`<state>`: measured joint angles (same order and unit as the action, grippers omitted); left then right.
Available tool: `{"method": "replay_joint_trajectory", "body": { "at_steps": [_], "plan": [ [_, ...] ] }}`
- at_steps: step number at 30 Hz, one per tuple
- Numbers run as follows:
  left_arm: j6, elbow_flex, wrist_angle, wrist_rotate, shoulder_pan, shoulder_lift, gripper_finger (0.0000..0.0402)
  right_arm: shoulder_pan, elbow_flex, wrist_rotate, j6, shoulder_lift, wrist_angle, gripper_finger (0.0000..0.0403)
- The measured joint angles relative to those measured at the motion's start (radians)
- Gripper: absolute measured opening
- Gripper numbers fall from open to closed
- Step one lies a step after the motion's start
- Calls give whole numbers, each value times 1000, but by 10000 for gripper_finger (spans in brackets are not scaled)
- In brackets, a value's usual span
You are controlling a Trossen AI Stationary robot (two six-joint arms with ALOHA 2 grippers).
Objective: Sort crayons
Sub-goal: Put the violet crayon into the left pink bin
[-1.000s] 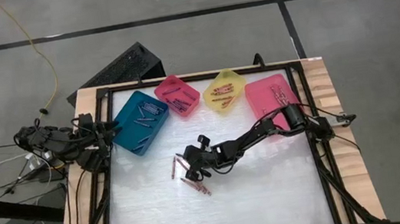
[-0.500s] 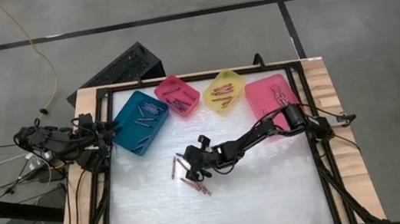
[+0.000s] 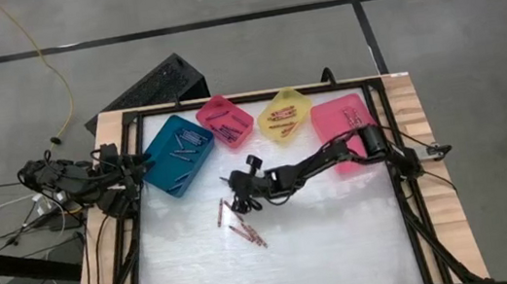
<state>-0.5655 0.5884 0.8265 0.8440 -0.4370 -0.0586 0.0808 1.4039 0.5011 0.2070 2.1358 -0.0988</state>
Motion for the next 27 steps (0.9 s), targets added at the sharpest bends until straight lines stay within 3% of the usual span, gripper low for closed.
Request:
{"method": "replay_joint_trajectory", "body": {
  "at_steps": [17, 23, 27],
  "plan": [
    [0, 0, 0, 0, 0, 0, 145, -187, 152, -2, -335, -55, -8, 5],
    [0, 0, 0, 0, 0, 0, 145, -275, 162, -20, -333, -55, -2, 5],
    [0, 0, 0, 0, 0, 0, 145, -329, 162, -81, -234, -55, 31, 5]
  ]
}}
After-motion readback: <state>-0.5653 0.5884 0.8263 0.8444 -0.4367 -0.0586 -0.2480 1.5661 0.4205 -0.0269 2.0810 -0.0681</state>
